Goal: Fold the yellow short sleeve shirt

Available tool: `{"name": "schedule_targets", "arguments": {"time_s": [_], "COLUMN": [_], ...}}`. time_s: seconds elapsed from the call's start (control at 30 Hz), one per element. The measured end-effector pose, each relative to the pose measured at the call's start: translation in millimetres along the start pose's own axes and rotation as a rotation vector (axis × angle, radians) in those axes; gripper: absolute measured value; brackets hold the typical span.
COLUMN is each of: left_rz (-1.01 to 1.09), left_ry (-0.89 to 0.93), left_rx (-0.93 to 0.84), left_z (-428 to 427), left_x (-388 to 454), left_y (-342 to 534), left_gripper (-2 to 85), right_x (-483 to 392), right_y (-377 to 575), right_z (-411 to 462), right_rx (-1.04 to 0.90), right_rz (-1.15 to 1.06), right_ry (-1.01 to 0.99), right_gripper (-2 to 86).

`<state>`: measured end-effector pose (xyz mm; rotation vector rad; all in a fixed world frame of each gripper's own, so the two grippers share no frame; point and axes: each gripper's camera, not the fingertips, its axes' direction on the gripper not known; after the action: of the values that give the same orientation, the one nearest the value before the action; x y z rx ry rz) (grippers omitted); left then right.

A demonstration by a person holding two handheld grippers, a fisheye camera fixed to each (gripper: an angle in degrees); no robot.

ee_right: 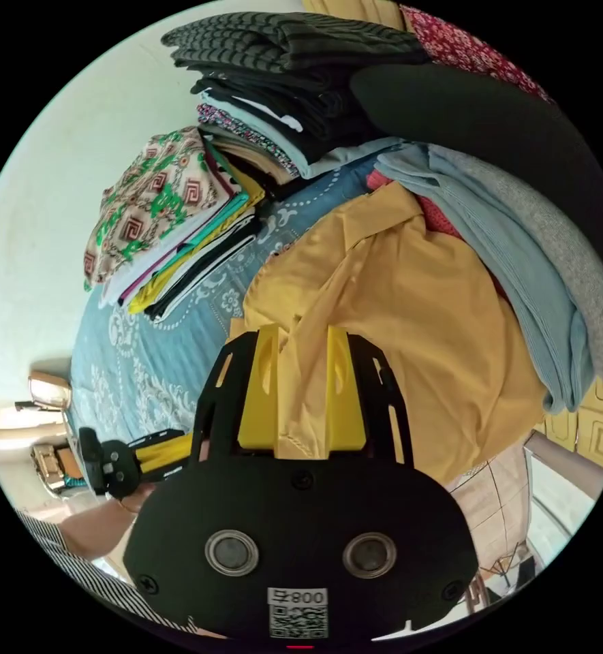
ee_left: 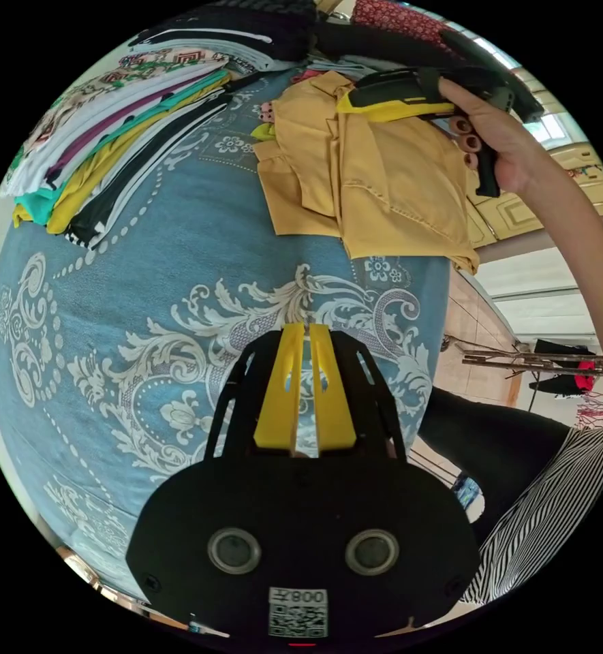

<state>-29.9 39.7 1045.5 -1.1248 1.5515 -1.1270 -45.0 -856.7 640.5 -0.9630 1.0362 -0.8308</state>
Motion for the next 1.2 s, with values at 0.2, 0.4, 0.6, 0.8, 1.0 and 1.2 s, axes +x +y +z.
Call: {"name": "schedule_targets", "arguments": {"time_s": [0.2,0.4,0.6,0.8,1.0,1.2], "left_rz": [0.007,-0.022,-0.050,-0.117,-0.251,-0.230], "left_ry": [-0.011,0.042,0.068,0.023,0.047,0.008], "left_rx": [0.063,0.213,0.385,0.564,0.680,0.653], "left_z": [10.6,12.6,17.2,15.6,18.4,46.9], "left_x": [18.5,25.8,16.0,-2.3,29.0,63.7], "left_y": [48.9,142.3,250.9,375.9,529.6,628.3], "left_gripper": [0.5,0.3,0.2,0.2,0.4,1.4], "right_x": [-28.4,-83.5,-184.1,-293.9,-363.3,-388.1], "right_y": [-15.4,13.7,73.1,140.2,198.3,251.8], "right_z": [-35.2,-138.7,-230.7,-296.8,-412.5,-526.4], "right_rx": [-0.016,0.128,0.224,0.197,0.152,0.091], "right_rz": [0.061,0.013,-0.183,-0.432,-0.611,-0.687], "right_ry": [0.163,0.042,-0.154,-0.344,-0.463,-0.449], "right_gripper": [2.1,0.4,0.2,0.2,0.2,0.2]}}
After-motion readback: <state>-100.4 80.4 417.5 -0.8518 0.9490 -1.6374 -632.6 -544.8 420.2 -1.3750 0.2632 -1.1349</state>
